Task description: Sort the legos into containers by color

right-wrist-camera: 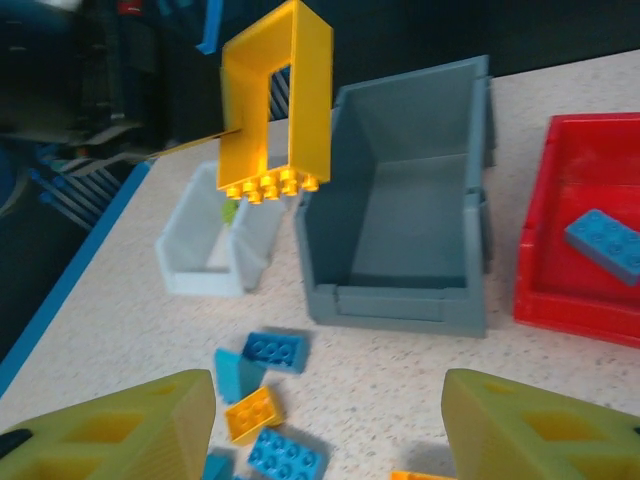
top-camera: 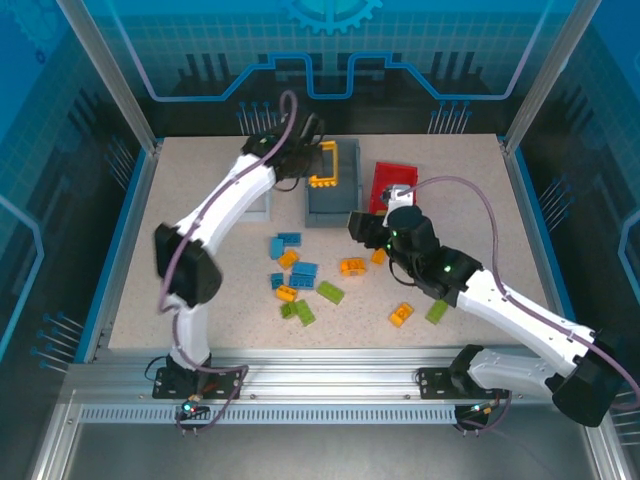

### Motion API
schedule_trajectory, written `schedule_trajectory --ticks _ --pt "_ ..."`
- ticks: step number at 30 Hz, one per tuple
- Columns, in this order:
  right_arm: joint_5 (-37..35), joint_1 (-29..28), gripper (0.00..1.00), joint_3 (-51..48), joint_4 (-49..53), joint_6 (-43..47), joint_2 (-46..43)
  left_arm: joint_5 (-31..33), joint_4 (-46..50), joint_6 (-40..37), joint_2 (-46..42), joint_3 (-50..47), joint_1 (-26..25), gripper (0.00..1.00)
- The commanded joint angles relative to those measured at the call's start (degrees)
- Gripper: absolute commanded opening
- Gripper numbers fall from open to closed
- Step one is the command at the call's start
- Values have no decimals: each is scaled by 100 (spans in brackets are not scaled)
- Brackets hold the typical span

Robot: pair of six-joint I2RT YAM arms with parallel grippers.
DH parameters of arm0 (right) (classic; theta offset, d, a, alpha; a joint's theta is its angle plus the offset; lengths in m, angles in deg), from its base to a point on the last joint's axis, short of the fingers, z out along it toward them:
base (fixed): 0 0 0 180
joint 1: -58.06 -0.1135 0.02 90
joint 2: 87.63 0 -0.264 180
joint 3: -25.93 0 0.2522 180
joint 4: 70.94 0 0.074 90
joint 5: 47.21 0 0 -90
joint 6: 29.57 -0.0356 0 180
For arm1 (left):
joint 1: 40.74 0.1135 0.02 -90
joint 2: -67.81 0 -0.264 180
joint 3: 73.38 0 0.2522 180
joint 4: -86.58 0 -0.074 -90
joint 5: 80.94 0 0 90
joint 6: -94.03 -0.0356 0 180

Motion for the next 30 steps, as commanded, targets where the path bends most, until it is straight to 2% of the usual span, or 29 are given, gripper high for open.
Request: schedule_trajectory --ticks 1,3,5,10,16,18,21,30 --pt "-41 283 62 269 1 -84 138 168 850 -183 1183 1477 28 0" --pt "-72 349 62 275 -221 76 219 188 1011 -225 1906 2293 52 0" --pt "-79 421 62 356 -248 139 331 138 950 -193 2307 2608 94 0" --pt "56 537 63 537 -186 159 467 46 508 -58 2625 2407 179 0" --pt "112 559 63 489 -116 116 530 -445 111 -10 2626 2000 173 0" --pt "146 570 64 462 -44 62 539 -538 168 63 2555 1918 163 15" --pt "164 578 65 429 51 34 499 -583 109 166 2251 1650 168 24" --pt "149 563 65 470 454 214 157 -620 120 331 1065 1155 151 25"
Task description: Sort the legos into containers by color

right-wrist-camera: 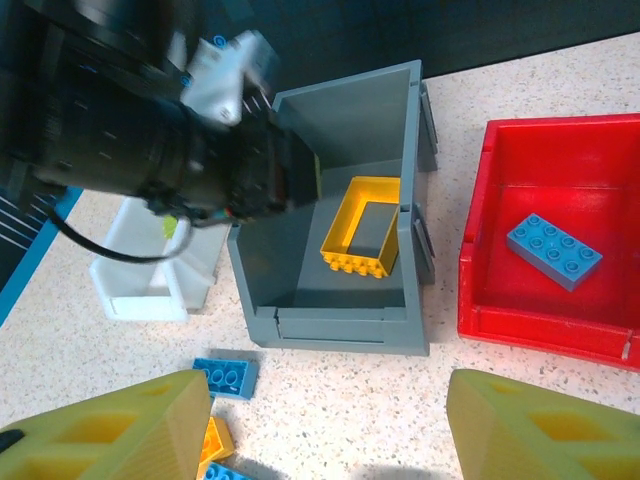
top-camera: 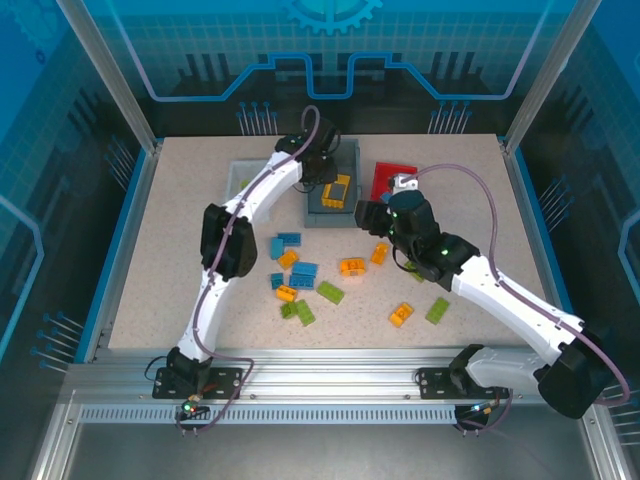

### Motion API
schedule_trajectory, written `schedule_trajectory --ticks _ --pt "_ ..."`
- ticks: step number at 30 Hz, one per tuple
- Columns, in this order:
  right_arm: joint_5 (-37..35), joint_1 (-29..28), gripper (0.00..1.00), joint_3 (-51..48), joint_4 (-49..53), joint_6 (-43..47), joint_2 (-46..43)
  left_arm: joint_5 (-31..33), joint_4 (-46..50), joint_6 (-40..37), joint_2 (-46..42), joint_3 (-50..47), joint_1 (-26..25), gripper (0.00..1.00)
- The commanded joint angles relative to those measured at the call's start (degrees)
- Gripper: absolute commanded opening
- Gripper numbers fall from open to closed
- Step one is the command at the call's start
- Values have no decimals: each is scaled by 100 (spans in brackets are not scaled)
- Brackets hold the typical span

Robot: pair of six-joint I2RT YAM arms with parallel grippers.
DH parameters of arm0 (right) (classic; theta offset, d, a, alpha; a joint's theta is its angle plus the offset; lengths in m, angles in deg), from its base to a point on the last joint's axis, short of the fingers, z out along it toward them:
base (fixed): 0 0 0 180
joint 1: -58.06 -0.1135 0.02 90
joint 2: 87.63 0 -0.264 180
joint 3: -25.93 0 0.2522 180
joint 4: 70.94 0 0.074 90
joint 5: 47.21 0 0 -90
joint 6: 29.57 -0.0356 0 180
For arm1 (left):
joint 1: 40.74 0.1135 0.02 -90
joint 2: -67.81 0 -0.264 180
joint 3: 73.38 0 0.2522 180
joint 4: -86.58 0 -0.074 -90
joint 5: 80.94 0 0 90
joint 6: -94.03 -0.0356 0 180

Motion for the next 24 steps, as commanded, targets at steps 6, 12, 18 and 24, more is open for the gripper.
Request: schedule_trajectory --ticks 6,12,18,24 --pt "53 -22 65 42 489 408 -561 36 -494 260 -2529 -1958 -20 26" --pt "283 -444 66 5 934 666 -755 124 -460 284 -4275 -4093 -10 31" --pt "323 -1443 65 -196 1271 424 -697 -513 -523 953 -5833 -6484 -99 36" --pt "201 -2516 66 -522 1386 85 -361 -942 -1059 2123 -6780 -8498 -857 46"
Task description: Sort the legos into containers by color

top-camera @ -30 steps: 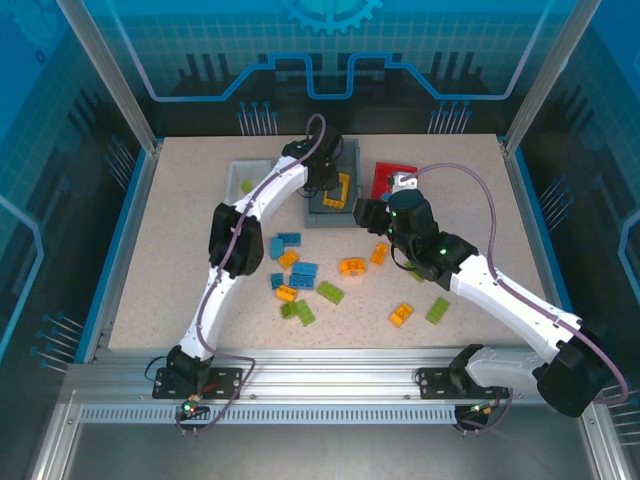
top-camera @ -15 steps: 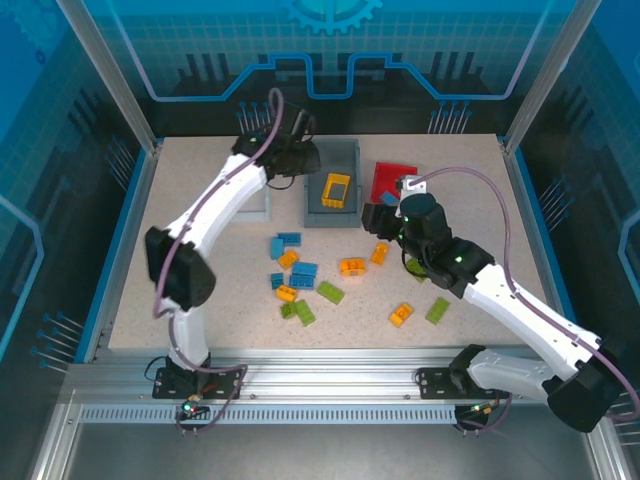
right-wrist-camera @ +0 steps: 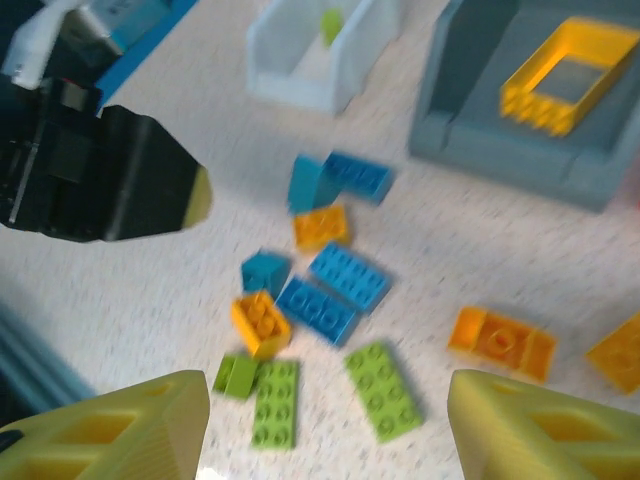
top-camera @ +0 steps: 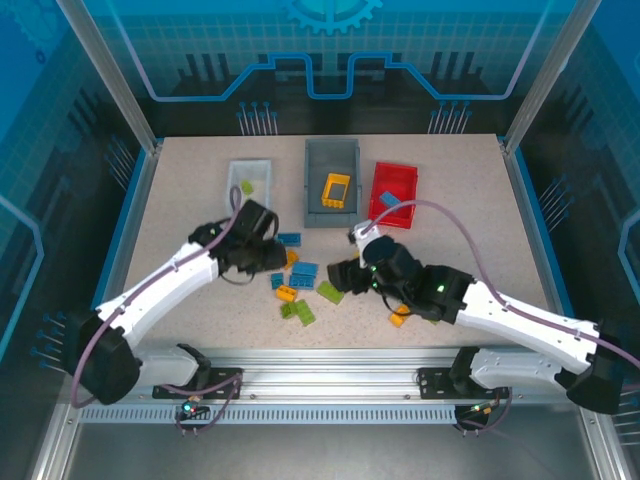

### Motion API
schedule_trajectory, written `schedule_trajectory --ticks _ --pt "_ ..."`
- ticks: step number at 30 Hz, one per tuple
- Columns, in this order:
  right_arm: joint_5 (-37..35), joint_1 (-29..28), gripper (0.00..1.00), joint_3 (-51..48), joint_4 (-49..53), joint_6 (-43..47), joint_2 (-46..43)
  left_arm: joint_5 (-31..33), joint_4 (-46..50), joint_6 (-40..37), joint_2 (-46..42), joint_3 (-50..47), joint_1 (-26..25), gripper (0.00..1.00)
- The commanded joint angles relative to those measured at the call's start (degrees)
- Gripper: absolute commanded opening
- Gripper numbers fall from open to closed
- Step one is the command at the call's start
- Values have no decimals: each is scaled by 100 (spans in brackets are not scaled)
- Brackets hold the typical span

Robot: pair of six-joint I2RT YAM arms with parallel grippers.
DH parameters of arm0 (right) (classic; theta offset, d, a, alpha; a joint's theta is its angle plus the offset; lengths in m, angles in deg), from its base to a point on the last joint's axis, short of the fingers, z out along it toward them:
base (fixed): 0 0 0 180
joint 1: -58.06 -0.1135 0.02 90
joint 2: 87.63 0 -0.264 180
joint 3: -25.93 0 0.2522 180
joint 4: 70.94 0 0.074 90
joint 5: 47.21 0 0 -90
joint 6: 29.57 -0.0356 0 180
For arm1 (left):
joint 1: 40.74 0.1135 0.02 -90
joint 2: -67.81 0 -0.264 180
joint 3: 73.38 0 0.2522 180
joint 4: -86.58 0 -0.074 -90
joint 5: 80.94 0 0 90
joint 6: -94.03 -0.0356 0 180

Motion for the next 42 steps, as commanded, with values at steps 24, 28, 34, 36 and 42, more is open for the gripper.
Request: schedule_trajectory --ticks 24,28,34,36,42 --pt "-267 -791 66 -901 185 -968 -54 -590 -2365 2078 186 -2429 -954 50" --pt "-244 -781 65 -882 141 -1007 16 -555 -2516 2087 274 -2504 -956 39" --pt "-262 -773 65 -893 134 -1030 -25 -306 -1999 2075 -204 -2392 -966 28" --pt "-287 -759 65 -867 143 -995 -32 -184 -1551 2035 -478 -2239 -957 28" --pt "-280 -630 65 -712 37 -793 -4 304 -271 1724 -1196 -1443 -919 28"
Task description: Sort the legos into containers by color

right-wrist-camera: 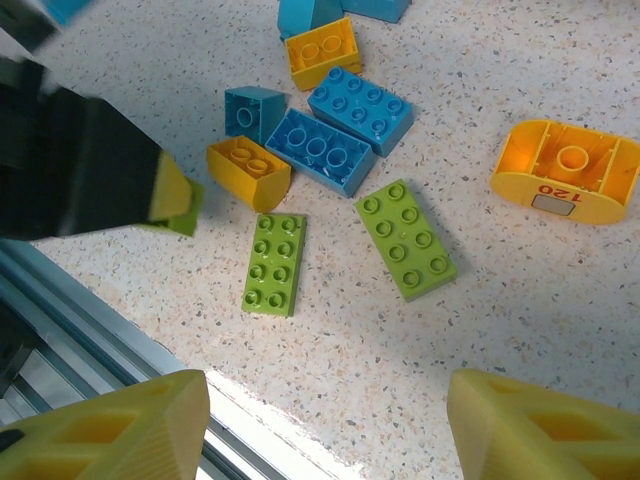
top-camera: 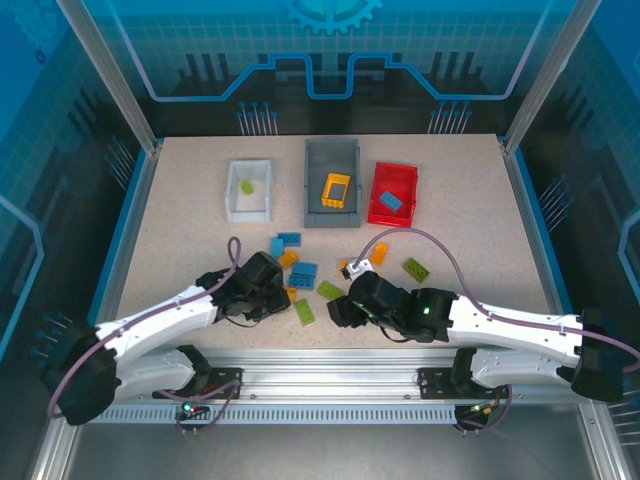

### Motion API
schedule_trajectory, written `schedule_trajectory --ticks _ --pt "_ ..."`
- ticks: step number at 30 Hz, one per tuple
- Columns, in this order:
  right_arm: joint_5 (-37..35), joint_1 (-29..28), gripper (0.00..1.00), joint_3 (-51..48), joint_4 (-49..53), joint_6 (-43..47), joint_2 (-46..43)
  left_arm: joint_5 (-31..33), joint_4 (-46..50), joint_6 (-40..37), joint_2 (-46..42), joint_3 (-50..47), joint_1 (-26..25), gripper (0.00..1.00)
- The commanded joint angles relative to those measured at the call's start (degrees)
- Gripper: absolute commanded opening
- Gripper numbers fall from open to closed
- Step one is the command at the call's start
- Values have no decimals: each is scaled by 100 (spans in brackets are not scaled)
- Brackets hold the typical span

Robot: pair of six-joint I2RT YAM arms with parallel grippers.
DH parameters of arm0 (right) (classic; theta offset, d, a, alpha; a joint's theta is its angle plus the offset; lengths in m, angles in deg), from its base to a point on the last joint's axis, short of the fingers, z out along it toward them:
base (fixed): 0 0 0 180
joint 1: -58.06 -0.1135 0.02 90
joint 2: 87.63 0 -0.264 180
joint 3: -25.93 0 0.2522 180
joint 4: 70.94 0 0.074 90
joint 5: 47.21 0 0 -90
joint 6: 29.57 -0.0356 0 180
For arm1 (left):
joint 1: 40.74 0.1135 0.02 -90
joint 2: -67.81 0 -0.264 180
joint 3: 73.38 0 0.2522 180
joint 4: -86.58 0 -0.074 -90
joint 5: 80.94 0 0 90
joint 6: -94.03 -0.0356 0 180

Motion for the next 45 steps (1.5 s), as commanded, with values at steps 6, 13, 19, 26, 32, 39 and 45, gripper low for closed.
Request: schedule_trajectory --ticks 6,13,19,26,32,39,45 --pt "94 474 65 485 -564 415 266 -31 1029 -1299 149 1523 1395 29" --pt "-33 818 65 1037 -1877 714 852 47 563 -2609 2058 3138 2845 29" --pt "175 1251 65 1560 -2030 571 1386 271 401 -3021 3953 4480 3322 29" --pt "325 1482 65 1512 -1957 470 1419 477 457 -3267 5598 5828 3431 30" --pt "116 1604 67 1174 -1584 238 1190 513 593 -3245 5904 6046 3432 44" --pt "-128 1963 67 892 -805 -113 1035 439 474 -3155 5184 5508 3423 52" --pt "-349 2040 67 875 -464 29 1072 500 589 -3134 4555 5272 3406 49"
